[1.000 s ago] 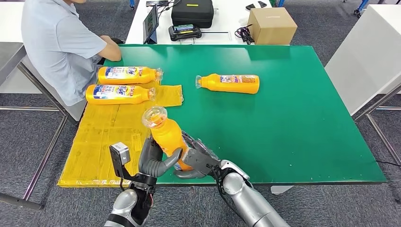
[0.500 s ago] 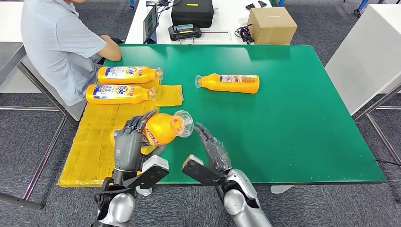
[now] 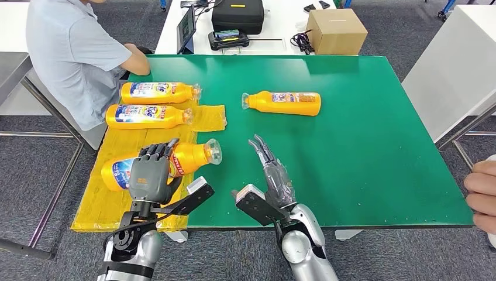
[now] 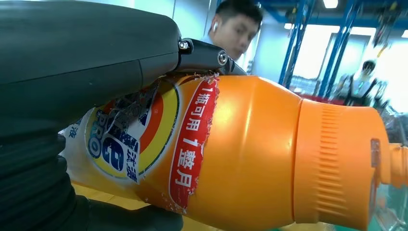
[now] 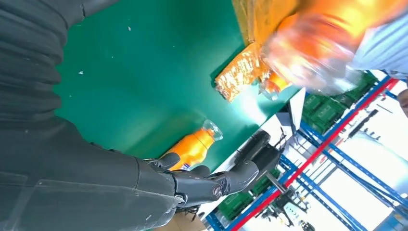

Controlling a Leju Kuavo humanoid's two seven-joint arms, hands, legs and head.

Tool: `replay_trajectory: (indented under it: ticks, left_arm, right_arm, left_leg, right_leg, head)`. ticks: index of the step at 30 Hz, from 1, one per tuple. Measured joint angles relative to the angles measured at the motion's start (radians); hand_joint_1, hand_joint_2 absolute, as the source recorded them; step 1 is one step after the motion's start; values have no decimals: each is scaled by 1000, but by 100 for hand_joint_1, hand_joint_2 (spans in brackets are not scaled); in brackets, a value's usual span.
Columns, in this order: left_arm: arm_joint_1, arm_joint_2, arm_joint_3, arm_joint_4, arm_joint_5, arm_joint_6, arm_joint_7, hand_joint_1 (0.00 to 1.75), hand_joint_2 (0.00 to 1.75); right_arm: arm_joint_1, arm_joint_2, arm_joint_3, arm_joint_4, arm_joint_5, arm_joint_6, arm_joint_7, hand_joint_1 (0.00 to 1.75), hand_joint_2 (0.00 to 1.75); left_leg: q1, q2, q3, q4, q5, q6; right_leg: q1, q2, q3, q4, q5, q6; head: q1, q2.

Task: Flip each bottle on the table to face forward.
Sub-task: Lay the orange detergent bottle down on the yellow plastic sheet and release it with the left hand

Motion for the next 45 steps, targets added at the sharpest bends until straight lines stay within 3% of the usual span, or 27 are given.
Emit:
replay_trajectory:
  ticks: [4, 6, 7, 10, 11, 12, 18, 35, 40, 45]
  left_arm:
    - [-45, 20, 51, 116, -14, -26, 13, 175, 175]
    - [-68, 38, 83, 187, -17, -26, 13, 163, 175]
    - [-78, 46, 101, 220, -13, -26, 11, 142, 175]
    - [-99, 66, 150, 296, 1, -26, -4, 32, 175]
    - [-103, 71, 161, 315, 1, -27, -11, 10, 175]
    - [-107, 75, 170, 331, 3, -30, -21, 4, 175]
    - [-126, 85, 190, 409, 86, -76, -116, 0, 175]
    - [-166, 94, 179, 496, 102, -81, -133, 0, 175]
    - [-127, 82, 116, 438, 32, 37, -139, 0, 175]
    - [-77, 47, -36, 186, -74, 185, -122, 0, 175]
  right_arm:
    - [3, 0, -5, -3, -29, 11, -26, 0, 175]
    - [3, 0, -6, -3, -44, 11, -37, 0, 175]
    - [4, 0, -8, -3, -52, 11, -41, 0, 175]
    - [10, 0, -13, -5, -69, 11, -50, 0, 175]
    - [14, 0, -16, -7, -73, 10, -52, 0, 175]
    - [17, 0, -19, -10, -77, 10, -55, 0, 175]
    - [27, 0, -34, -17, -96, 13, -66, 0, 175]
    - [27, 0, -56, -14, -117, 20, -84, 0, 175]
    - [26, 1, -67, -13, -97, 10, -81, 0, 175]
    - [11, 14, -77, -11, -81, 9, -59, 0, 175]
  left_leg:
    - [0, 0, 0, 0, 0, 0]
    - [0, 0, 0, 0, 0, 0]
    - [0, 0, 0, 0, 0, 0]
    - [0, 0, 0, 0, 0, 0]
    - [0, 0, 0, 0, 0, 0]
    - [0, 0, 0, 0, 0, 0]
    - [0, -2, 0, 0, 0, 0]
    - [0, -4, 9, 0, 0, 0]
    - [0, -4, 8, 0, 0, 0]
    - [-1, -5, 3, 0, 1, 1]
  right_leg:
    - [0, 0, 0, 0, 0, 0]
    - [0, 0, 0, 0, 0, 0]
    - [0, 0, 0, 0, 0, 0]
    - [0, 0, 0, 0, 0, 0]
    - [0, 0, 0, 0, 0, 0]
    - [0, 0, 0, 0, 0, 0]
    - [0, -1, 1, 0, 0, 0]
    - [0, -3, 11, 0, 0, 0]
    - [0, -3, 9, 0, 0, 0]
    - [-1, -5, 6, 0, 0, 0]
  head:
    - [0, 0]
    - [0, 0]
    - [0, 0]
    - [0, 0]
    - [0, 0]
    - [0, 0]
    - [0, 0]
    - [0, 0]
    - [0, 0]
    - [0, 0]
